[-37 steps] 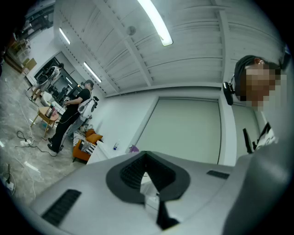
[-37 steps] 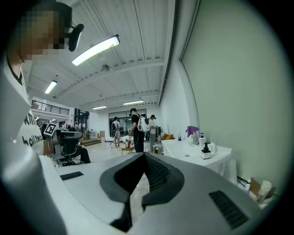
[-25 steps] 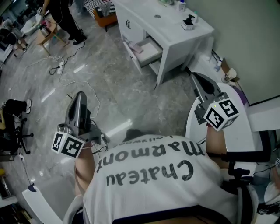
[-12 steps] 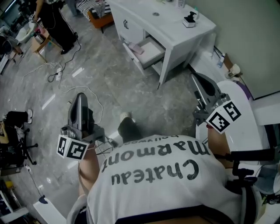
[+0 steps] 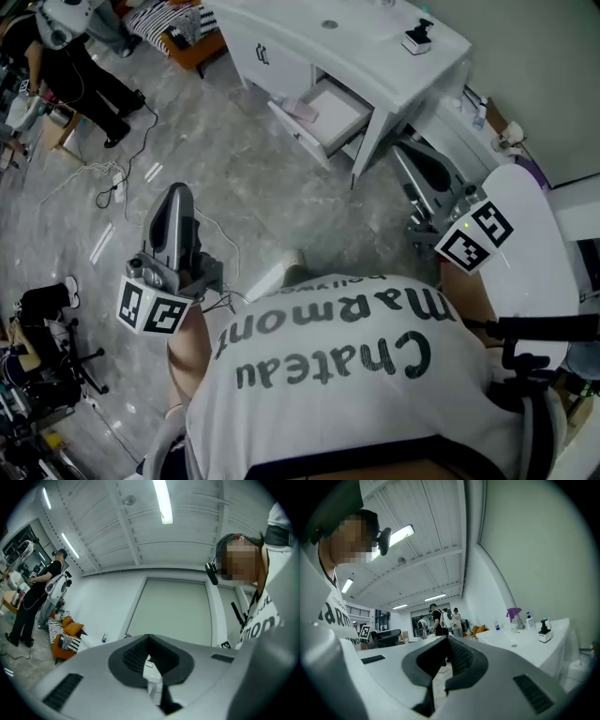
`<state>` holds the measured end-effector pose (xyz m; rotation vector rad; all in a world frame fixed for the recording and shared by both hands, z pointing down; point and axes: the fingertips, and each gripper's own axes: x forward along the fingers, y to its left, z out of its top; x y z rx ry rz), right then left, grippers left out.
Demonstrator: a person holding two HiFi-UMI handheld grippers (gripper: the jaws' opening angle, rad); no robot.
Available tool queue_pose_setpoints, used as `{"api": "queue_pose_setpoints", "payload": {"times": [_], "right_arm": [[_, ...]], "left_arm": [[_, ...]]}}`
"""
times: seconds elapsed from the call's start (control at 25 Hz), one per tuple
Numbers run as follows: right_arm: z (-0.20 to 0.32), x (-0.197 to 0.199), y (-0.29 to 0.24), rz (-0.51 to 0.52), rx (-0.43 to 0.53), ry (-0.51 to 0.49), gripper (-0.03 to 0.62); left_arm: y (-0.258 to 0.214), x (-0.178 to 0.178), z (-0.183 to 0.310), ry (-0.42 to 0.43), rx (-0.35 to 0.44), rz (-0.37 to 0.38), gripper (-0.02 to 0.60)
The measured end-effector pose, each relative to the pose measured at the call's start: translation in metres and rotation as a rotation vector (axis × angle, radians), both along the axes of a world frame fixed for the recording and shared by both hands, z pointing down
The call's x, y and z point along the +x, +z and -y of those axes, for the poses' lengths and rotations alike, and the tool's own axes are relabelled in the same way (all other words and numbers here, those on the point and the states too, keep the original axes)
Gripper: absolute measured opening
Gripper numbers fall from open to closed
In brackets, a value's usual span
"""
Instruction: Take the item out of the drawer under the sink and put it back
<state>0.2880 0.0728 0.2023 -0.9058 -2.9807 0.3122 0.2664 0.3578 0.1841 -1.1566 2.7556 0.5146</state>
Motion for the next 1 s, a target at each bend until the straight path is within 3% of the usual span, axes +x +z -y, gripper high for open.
{"api": "queue_pose_setpoints", "payload": {"times": [0.24, 0.4, 0.56, 0.8, 1.0], "right_arm": [[-0.029, -0.054, 0.007, -0.062, 0.03, 0.108, 0.011], [-0.031, -0.069, 0.015, -0.089, 0.02, 0.181, 0.011], [-0.03, -0.074, 0.022, -0.113, -0.034, 0.203, 0.011], [-0.024, -0.082, 0.04, -0.141, 0.015, 0.207, 0.012], [-0.041, -0.124, 0.043, -0.183, 0.015, 0.209, 0.012]], "left_arm": [[0.02, -0.068, -0.033, 0.056, -0.052, -0.089, 0.009], [0.022, -0.101, -0.034, 0.106, -0.099, -0.08, 0.009], [0.027, -0.116, -0.029, 0.128, -0.08, -0.074, 0.009], [0.043, -0.116, -0.015, 0.148, -0.085, -0.097, 0.009], [0.047, -0.148, -0.032, 0.138, -0.089, -0.133, 0.009]]}}
